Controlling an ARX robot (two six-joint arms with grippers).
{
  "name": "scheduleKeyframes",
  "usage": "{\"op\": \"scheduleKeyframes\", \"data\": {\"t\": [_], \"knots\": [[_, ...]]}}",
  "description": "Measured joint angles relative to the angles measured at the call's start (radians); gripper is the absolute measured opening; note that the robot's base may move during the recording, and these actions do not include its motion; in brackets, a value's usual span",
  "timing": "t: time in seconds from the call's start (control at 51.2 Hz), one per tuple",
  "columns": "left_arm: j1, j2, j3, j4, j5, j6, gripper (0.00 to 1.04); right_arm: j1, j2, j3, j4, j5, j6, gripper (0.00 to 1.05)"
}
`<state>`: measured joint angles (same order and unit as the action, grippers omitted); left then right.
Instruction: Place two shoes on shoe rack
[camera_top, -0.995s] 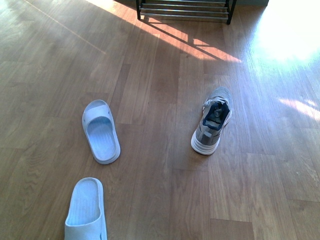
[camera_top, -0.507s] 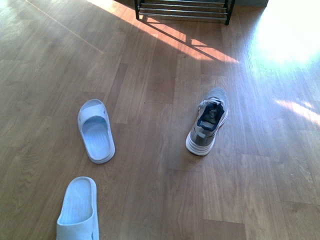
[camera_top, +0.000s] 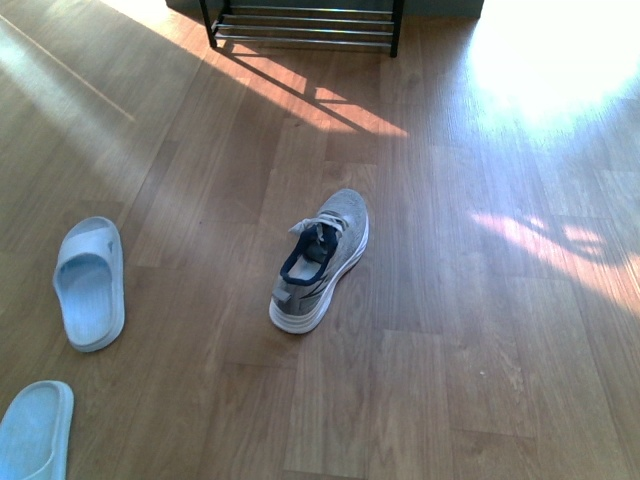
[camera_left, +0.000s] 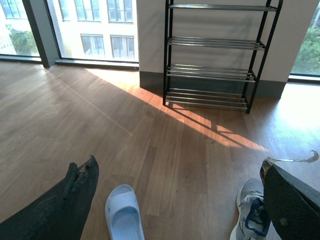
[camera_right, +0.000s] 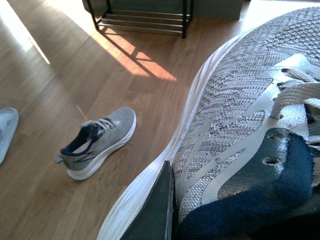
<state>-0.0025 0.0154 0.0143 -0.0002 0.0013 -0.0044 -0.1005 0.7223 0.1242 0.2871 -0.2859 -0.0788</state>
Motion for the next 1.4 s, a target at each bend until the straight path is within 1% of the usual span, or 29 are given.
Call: {"op": "scheduleKeyframes", "data": {"t": [0.332,0.546,0.78,0.82,0.839,0.859,0.878,0.917,0.937,0.976,1.015,1.112,1.151,1.19,1.249,1.307,1.405], "knots": [[0.000,0.000,0.000,0.000,-0.001,0.000,0.95,-0.001,0.000,0.000,0.000,0.008,0.000,0.01],[0.000,0.000,0.000,0.000,-0.002,0.000,0.95,0.002,-0.001,0.000,0.000,-0.014,0.000,0.01],[0.000,0.000,0.000,0.000,-0.003,-0.001,0.95,0.002,-0.001,0.000,0.000,-0.010,0.001,0.01],[-0.017,0.025,0.016,-0.049,-0.052,-0.029,0.95,0.002,-0.001,0.000,0.000,-0.010,0.001,0.01],[-0.043,0.054,0.043,-0.118,-0.139,-0.072,0.95,0.002,-0.001,0.000,0.000,-0.010,0.001,0.01],[-0.058,0.076,0.057,-0.153,-0.157,-0.082,0.95,0.002,-0.001,0.000,0.000,-0.009,0.001,0.01],[-0.087,0.126,0.086,-0.213,-0.236,-0.134,0.95,0.002,-0.001,0.000,0.000,-0.008,0.001,0.01],[-0.142,0.270,0.142,-0.296,-0.353,-0.223,0.95,0.001,-0.001,0.000,0.000,-0.005,0.001,0.01],[-0.149,0.297,0.147,-0.295,-0.373,-0.245,0.95,0.001,-0.001,0.000,0.000,-0.006,0.001,0.01],[-0.164,0.379,0.161,-0.275,-0.379,-0.272,0.95,0.001,-0.001,0.000,0.000,-0.006,0.000,0.01],[-0.175,0.488,0.176,-0.216,-0.363,-0.296,0.95,0.001,-0.001,0.000,0.000,-0.006,0.001,0.01],[-0.204,0.688,0.207,-0.076,-0.330,-0.285,0.95,0.001,-0.001,0.000,0.000,-0.006,0.001,0.01],[-0.221,0.778,0.224,-0.012,-0.308,-0.259,0.95,0.002,-0.001,0.000,0.000,-0.006,0.001,0.01],[-0.245,0.900,0.250,0.068,-0.263,-0.219,0.95,0.001,-0.001,0.000,0.000,-0.006,0.001,0.01],[-0.270,1.023,0.277,0.140,-0.229,-0.169,0.95,0.001,-0.001,0.000,0.000,-0.006,0.001,0.01],[-0.299,1.207,0.322,0.234,-0.179,-0.082,0.95,0.001,-0.001,0.000,0.000,-0.006,0.001,0.01],[-0.316,1.483,0.389,0.325,-0.124,-0.003,0.95,0.002,-0.001,0.000,0.000,-0.006,0.001,0.01]]}}
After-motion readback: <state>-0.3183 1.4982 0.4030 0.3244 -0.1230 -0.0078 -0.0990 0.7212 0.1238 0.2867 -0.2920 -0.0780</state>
